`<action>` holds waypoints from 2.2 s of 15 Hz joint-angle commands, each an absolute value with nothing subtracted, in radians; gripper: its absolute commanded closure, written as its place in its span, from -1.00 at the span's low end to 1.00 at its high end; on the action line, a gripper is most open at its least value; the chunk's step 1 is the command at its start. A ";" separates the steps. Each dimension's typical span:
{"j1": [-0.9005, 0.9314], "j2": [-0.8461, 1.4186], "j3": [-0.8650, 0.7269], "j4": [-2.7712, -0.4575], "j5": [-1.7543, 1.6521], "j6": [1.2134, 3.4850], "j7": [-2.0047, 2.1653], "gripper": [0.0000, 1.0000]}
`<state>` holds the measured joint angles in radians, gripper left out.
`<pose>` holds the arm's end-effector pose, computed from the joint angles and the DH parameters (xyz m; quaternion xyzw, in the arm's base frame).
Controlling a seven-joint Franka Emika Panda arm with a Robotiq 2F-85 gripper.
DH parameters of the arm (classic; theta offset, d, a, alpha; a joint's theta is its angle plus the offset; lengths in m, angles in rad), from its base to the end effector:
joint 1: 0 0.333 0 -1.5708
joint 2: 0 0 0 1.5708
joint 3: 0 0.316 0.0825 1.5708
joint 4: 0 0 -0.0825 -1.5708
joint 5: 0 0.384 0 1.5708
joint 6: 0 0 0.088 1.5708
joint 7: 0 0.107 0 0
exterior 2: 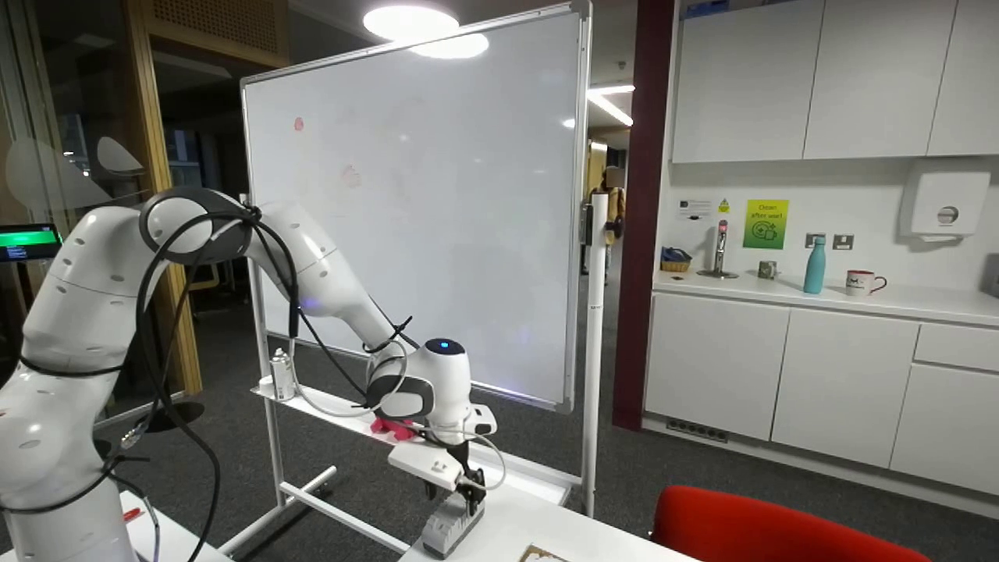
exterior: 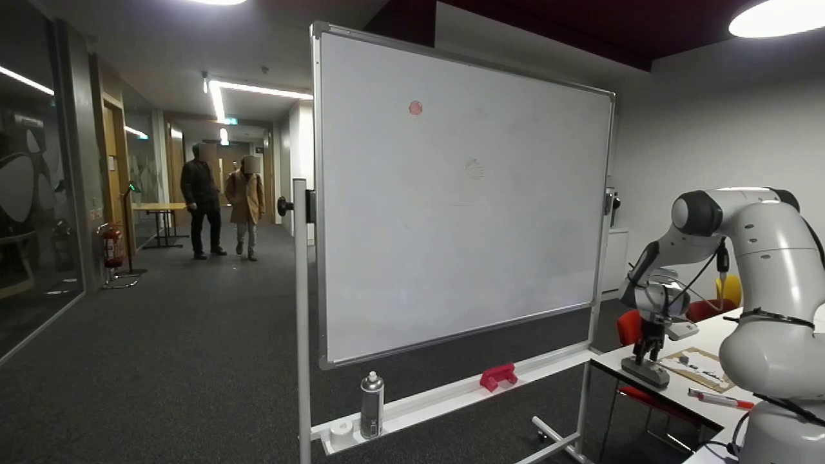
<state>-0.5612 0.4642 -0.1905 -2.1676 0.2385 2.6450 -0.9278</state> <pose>0.4072 -0.3914 0.1827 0.9998 -0.0058 0.0213 0.0002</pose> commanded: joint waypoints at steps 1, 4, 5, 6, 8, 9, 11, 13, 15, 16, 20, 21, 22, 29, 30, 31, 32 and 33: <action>-0.587 0.491 -0.179 -2.127 0.225 2.637 -0.902 -1.00; -0.594 0.506 -0.175 -2.106 0.225 2.626 -0.887 -1.00; -0.596 0.510 -0.173 -2.100 0.222 2.621 -0.885 -0.50; -0.596 0.512 -0.174 -2.094 0.217 2.611 -0.884 -0.47; -0.599 0.518 -0.173 -2.084 0.217 2.606 -0.882 -0.19; -0.599 0.519 -0.173 -2.081 0.216 2.603 -0.879 -0.01; -0.598 0.507 -0.172 -2.090 0.222 2.603 -0.867 0.31; -0.598 0.478 -0.165 -2.121 0.229 2.617 -0.864 0.35; -0.598 0.420 -0.150 -2.184 0.243 2.654 -0.874 0.35; -0.599 0.384 -0.139 -2.223 0.253 2.677 -0.886 0.35; -0.577 0.197 -0.116 -2.428 0.274 2.787 -0.899 0.35; -0.567 0.148 -0.117 -2.479 0.280 2.813 -0.893 0.35; -0.553 0.095 -0.121 -2.529 0.283 2.837 -0.886 0.35; -0.489 -0.253 -0.130 -2.811 -0.062 2.903 -0.518 0.35; -0.513 -0.311 -0.097 -2.833 -0.147 2.862 -0.430 0.35; -0.562 -0.370 -0.039 -2.851 -0.238 2.816 -0.336 0.35; -0.559 -0.368 -0.008 -2.776 -0.286 2.741 -0.264 0.35; -0.513 -0.431 -0.028 -2.785 -0.365 2.678 -0.175 0.35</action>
